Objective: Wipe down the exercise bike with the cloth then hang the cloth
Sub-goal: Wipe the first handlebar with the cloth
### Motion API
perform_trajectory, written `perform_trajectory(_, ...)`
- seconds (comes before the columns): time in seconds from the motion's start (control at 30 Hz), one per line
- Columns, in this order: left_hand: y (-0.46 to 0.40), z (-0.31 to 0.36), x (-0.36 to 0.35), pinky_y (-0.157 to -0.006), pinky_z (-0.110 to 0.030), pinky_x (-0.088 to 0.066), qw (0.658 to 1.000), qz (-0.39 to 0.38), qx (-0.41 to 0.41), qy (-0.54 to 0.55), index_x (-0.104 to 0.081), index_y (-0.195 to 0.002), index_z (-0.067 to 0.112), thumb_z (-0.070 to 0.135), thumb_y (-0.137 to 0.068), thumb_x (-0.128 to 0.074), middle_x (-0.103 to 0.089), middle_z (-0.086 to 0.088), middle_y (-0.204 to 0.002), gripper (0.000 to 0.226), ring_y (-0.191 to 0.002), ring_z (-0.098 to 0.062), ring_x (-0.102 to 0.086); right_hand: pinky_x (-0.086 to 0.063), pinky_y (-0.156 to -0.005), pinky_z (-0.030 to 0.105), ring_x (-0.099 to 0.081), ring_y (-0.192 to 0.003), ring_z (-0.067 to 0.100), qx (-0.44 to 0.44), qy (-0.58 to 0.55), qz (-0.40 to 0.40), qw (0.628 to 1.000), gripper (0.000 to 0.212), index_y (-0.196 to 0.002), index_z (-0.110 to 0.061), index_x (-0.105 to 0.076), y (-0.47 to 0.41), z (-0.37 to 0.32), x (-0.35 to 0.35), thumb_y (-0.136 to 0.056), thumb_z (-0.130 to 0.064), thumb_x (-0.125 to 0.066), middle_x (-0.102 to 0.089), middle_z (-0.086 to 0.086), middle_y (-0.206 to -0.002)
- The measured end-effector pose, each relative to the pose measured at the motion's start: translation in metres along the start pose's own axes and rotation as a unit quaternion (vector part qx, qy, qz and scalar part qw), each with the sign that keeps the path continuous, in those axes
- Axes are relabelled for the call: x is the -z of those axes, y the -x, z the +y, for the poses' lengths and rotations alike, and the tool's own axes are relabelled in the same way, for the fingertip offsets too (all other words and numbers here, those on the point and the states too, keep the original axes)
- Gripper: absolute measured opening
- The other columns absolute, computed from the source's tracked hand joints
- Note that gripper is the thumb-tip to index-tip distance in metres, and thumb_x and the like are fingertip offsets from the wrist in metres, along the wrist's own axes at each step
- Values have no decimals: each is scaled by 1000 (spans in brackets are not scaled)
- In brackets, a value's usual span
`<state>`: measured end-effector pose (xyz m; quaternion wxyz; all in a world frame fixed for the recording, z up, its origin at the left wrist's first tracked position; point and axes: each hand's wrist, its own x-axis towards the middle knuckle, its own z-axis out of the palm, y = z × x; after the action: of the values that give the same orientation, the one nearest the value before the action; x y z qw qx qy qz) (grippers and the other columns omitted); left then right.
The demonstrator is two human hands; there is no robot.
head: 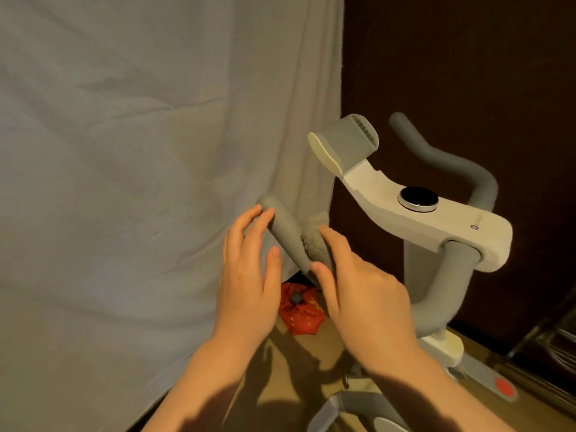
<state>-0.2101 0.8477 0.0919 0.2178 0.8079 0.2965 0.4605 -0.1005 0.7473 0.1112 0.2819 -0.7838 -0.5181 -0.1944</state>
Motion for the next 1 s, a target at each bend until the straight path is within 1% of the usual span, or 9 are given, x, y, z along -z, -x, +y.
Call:
perform_trajectory(0.1, -12, -10, 7, -111, -18, -29, 1000, -2, -8, 26, -42, -143, 20, 21, -98, -42, -33, 8, -148, 45, -137, -3, -31, -10, -40, 13, -55, -45, 11, -31, 37, 1, 999, 41, -126, -22, -56, -6, -8, 2, -94, -43, -40, -62, -8, -65)
perform_trajectory(0.23, -25, -17, 9, -108, -37, -39, 995, -20, -13, 92, -43, -141, 16, 16, -100, -41, -42, 5, -142, 41, -133, -7, -40, -38, -56, 27, -67, -81, 19, -83, -17, -26, 996, 45, -146, -30, -30, -35, -31, -25, -102, -42, -28, -67, -4, -110)
perform_trajectory(0.37, -31, -26, 19, -107, -31, -40, 991, -43, -14, 125, -47, -139, 23, 14, -102, -44, -47, 11, -139, 38, -130, 0, -42, -48, -63, 19, -68, -87, 10, -19, -16, 66, 997, 50, -146, -24, -42, -4, -33, -15, -97, -36, -42, -68, -5, -119)
perform_trajectory(0.5, -41, -30, 19, -103, -22, -42, 987, -48, -15, 154, -50, -135, 22, 12, -100, -46, -52, 10, -132, 36, -124, 1, -47, -52, -69, 21, -65, -98, 6, -56, -103, 122, 986, 46, -145, -30, -42, -33, -52, -36, -99, -29, -46, -61, -11, -130)
perform_trajectory(0.63, -52, -36, 22, -99, -18, -44, 984, -69, -35, 163, -54, -132, 22, 20, -100, -50, -56, 9, -126, 33, -118, -2, -52, -49, -86, 21, -56, -119, 8, -4, -72, 86, 994, 51, -146, -34, -39, -21, -42, -33, -97, -26, -51, -50, -12, -143)
perform_trajectory(0.73, -60, -41, 25, -97, -17, -44, 981, -82, -48, 166, -55, -129, 25, 27, -98, -48, -57, 11, -123, 32, -116, -3, -53, -55, -75, 26, -65, -105, 12, -13, 1, 95, 995, 49, -140, -31, -47, -6, -36, -25, -92, -25, -54, -60, -8, -132)
perform_trajectory(0.8, -61, -41, 23, -97, -20, -45, 979, -84, -43, 181, -53, -130, 26, 26, -97, -49, -57, 10, -123, 34, -116, -4, -54, -58, -65, 34, -67, -93, 15, -57, -31, 102, 993, 42, -141, -33, -44, -29, -50, -30, -99, -30, -45, -63, -8, -124)
perform_trajectory(0.9, -56, -40, 21, -101, -25, -45, 971, -94, -30, 220, -46, -134, 27, 20, -95, -55, -56, 10, -128, 41, -119, -6, -53, -56, -72, 37, -61, -108, 15, -38, -58, 76, 995, 46, -142, -38, -38, -52, -66, -37, -97, -35, -34, -55, -10, -132)
perform_trajectory(1.0, -54, -45, 25, -102, -15, -40, 965, -125, -44, 228, -41, -138, 28, 17, -93, -60, -51, 12, -134, 50, -124, -3, -49, -57, -77, 31, -55, -119, 9, -12, -41, 21, 999, 49, -144, -41, -36, -21, -47, -27, -96, -32, -39, -48, -14, -141)
